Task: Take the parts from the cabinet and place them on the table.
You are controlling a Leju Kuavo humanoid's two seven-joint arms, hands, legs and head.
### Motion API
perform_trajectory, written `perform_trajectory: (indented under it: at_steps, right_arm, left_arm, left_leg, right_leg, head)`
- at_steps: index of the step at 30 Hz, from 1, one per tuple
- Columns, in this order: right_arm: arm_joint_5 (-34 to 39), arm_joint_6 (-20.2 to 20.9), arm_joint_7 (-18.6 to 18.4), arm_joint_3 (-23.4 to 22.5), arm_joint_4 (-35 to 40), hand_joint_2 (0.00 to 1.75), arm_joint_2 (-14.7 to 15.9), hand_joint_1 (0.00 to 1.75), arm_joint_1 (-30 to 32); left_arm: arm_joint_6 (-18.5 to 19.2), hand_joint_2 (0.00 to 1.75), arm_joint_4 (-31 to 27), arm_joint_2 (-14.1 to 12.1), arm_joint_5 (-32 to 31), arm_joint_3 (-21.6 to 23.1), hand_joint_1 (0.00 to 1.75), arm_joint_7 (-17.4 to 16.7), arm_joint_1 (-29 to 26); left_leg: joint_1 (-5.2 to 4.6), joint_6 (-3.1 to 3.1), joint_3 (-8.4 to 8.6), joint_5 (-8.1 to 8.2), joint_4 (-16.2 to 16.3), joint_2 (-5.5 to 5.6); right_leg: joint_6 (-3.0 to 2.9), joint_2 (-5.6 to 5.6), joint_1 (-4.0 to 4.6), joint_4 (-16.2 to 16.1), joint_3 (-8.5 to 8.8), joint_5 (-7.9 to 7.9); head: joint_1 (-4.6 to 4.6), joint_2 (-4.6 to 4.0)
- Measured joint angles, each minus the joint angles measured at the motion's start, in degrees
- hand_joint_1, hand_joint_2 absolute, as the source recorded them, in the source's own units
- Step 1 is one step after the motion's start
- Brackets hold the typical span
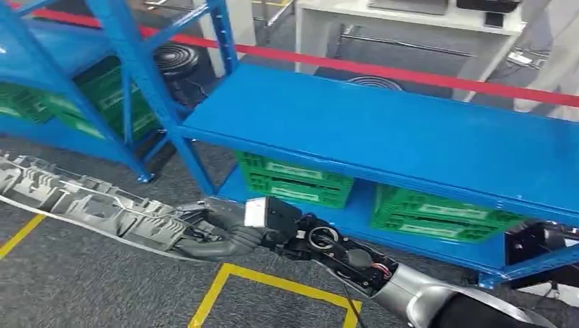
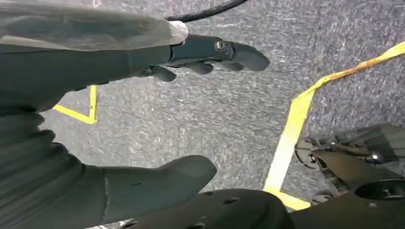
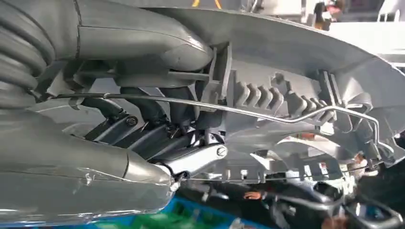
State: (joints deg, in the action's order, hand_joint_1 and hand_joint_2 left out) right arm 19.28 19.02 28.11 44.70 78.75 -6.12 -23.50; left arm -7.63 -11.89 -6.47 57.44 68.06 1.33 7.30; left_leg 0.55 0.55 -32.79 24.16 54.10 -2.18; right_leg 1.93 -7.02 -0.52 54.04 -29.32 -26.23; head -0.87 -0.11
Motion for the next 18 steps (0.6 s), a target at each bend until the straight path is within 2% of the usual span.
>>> perform_trajectory:
  at_steps: [1, 2, 3, 5, 6, 7, 8, 9, 10, 11, 12, 13, 15, 16, 17, 18]
  right_arm:
    - [0.0, 0.0, 0.0, 0.0, 0.0, 1.75, 0.0, 1.75, -0.1]
    - [0.0, 0.0, 0.0, 0.1, 0.0, 1.75, 0.0, 1.75, -0.1]
    - [0.0, 0.0, 0.0, 0.1, 0.0, 1.75, 0.0, 1.75, -0.1]
    - [0.0, 0.0, 0.0, 0.1, 0.0, 1.75, 0.1, 1.75, 0.0]
    - [0.0, 0.0, 0.0, 0.1, 0.0, 1.75, 0.1, 1.75, 0.1]
    - [0.0, 0.0, 0.0, 0.1, 0.0, 1.75, 0.1, 1.75, 0.2]
    - [0.0, 0.0, 0.0, 0.1, 0.0, 1.75, 0.1, 1.75, 0.2]
    - [0.0, 0.0, 0.0, 0.2, 0.0, 1.75, 0.1, 1.75, 0.2]
    - [0.0, 0.0, 0.0, 0.2, 0.0, 1.75, 0.1, 1.75, 0.2]
    - [0.0, 0.0, 0.0, 0.2, 0.0, 1.75, 0.1, 1.75, 0.1]
    - [0.0, 0.0, 0.0, 0.2, 0.0, 1.75, 0.1, 1.75, 0.1]
    - [0.0, 0.1, 0.0, 0.2, 0.0, 1.75, 0.1, 1.75, 0.1]
    - [0.0, 0.2, 0.0, 0.3, 0.0, 1.75, 0.1, 1.75, 0.1]
    - [0.0, 0.2, 0.0, 0.3, 0.0, 1.75, -0.1, 1.75, 0.0]
    - [0.0, 0.3, -0.1, 0.3, 0.0, 1.75, -0.2, 1.75, 0.0]
    - [0.1, 0.4, -0.1, 0.4, 0.0, 1.75, -0.3, 1.75, -0.2]
  left_arm:
    - [0.0, 1.75, 0.0, 0.0, 0.0, 0.0, 0.00, 0.0, 0.0]
    - [0.0, 1.75, 0.0, 0.1, 0.0, 0.0, 0.00, 0.0, -0.1]
    - [0.0, 1.75, 0.0, 0.1, 0.0, 0.0, 0.00, 0.0, -0.1]
    - [0.0, 1.75, 0.0, 0.1, 0.0, 0.0, 0.00, 0.0, 0.0]
    - [0.0, 1.75, 0.0, 0.1, 0.0, 0.0, 0.00, 0.0, 0.0]
    - [0.0, 1.75, 0.0, 0.1, 0.0, 0.0, 0.00, 0.0, 0.0]
    - [0.0, 1.75, 0.0, 0.1, 0.0, 0.0, 0.00, 0.0, 0.0]
    - [0.0, 1.75, 0.0, 0.1, 0.0, 0.0, 0.00, 0.0, 0.0]
    - [0.0, 1.75, 0.0, 0.1, 0.0, 0.0, 0.00, 0.0, 0.0]
    - [0.0, 1.75, 0.0, 0.3, 0.0, 0.0, 0.00, 0.0, 0.0]
    - [0.0, 1.75, 0.0, 0.4, 0.0, 0.0, 0.00, 0.0, 0.2]
    - [0.0, 1.75, 0.0, 0.4, 0.1, 0.0, 0.00, 0.2, 0.2]
    - [0.0, 1.75, 0.0, 0.3, 0.2, 0.0, 0.00, 0.4, -0.2]
    - [-0.1, 1.75, 0.0, 0.2, 0.3, 0.0, 0.00, 0.4, -0.3]
    - [-0.1, 1.75, 0.0, 0.3, 0.4, 0.0, 0.00, 0.4, -0.4]
    - [-0.1, 1.75, 0.0, 0.3, 0.5, 0.0, 0.00, 0.3, -0.4]
  left_leg:
    - [0.51, -0.56, 0.20, -0.33, -0.3, 0.68]
    - [0.43, -0.82, 0.15, -0.40, -0.3, 1.27]
    - [0.36, -1.33, 0.14, -0.45, -0.3, 1.75]
    - [0.06, -1.67, 0.07, -0.48, -0.3, 3.05]
    - [-0.10, -1.70, 0.07, -0.50, -0.3, 3.95]
    - [-0.18, -1.71, 0.11, -0.51, -0.3, 4.84]
    - [-0.21, -1.70, 0.16, -0.51, -0.2, 5.79]
    - [-0.22, -1.69, 0.20, -0.50, -0.1, 6.71]
    - [-0.22, -1.64, 0.26, -0.47, 0.1, 7.58]
    - [-0.01, -1.56, 0.03, -0.42, 0.2, 8.22]
    - [-0.44, -1.27, -0.48, -0.43, 0.8, 9.02]
    - [-0.03, -0.87, -0.94, -0.68, 0.7, 9.74]
    - [0.28, 0.06, -1.15, -1.11, 0.2, 11.12]
    - [0.13, 0.37, -1.21, -1.19, 0.2, 11.78]
    - [-0.02, 0.43, -1.55, -0.43, 1.2, 8.47]
    - [-0.15, 0.77, -3.24, 1.74, 4.5, 5.14]
  right_leg:
    - [0.61, 0.87, -0.34, 0.3, -0.19, -0.56]
    - [0.69, 4.13, -0.51, 2.2, -0.74, -2.20]
    - [0.52, 5.81, -0.53, 6.5, -2.48, -4.89]
    - [0.41, 6.81, -0.30, 16.8, -7.20, -9.36]
    - [0.30, 6.87, -0.26, 20.3, -8.91, -10.18]
    - [0.10, 6.87, -0.19, 20.6, -9.17, -9.45]
    - [-0.12, 6.94, -0.13, 18.0, -8.05, -7.46]
    - [-0.42, 7.28, -0.10, 13.5, -6.05, -4.72]
    - [-0.74, 8.41, -0.08, 7.7, -3.45, -1.73]
    - [-1.07, 11.89, -0.18, 3.3, -1.69, 0.06]
    - [-1.14, 12.75, -0.61, 1.6, -1.12, -0.32]
    - [-0.96, 12.22, -0.27, 1.8, -1.28, -0.48]
    - [-1.38, 11.03, 0.04, 1.6, -1.20, -0.35]
    - [-1.84, 10.16, -0.59, 0.7, -0.86, 0.05]
    - [-2.03, 9.21, -0.49, 0.3, -0.48, 0.27]
    - [-2.40, 8.44, -0.43, 0.1, -0.43, 0.36]
  head:
    - [-0.07, 0.00]
    - [-0.26, 0.00]
    - [-0.57, 0.00]
    - [-1.31, 0.00]
    - [-1.40, 0.00]
    - [-1.33, 0.00]
    - [-1.44, 0.00]
    - [-1.53, 0.00]
    - [-1.64, 0.00]
    - [-1.86, 0.00]
    - [-1.51, 0.00]
    - [-1.40, 0.00]
    - [-1.57, 0.00]
    - [-1.51, 0.00]
    - [-1.36, 0.00]
    - [-0.30, 0.00]
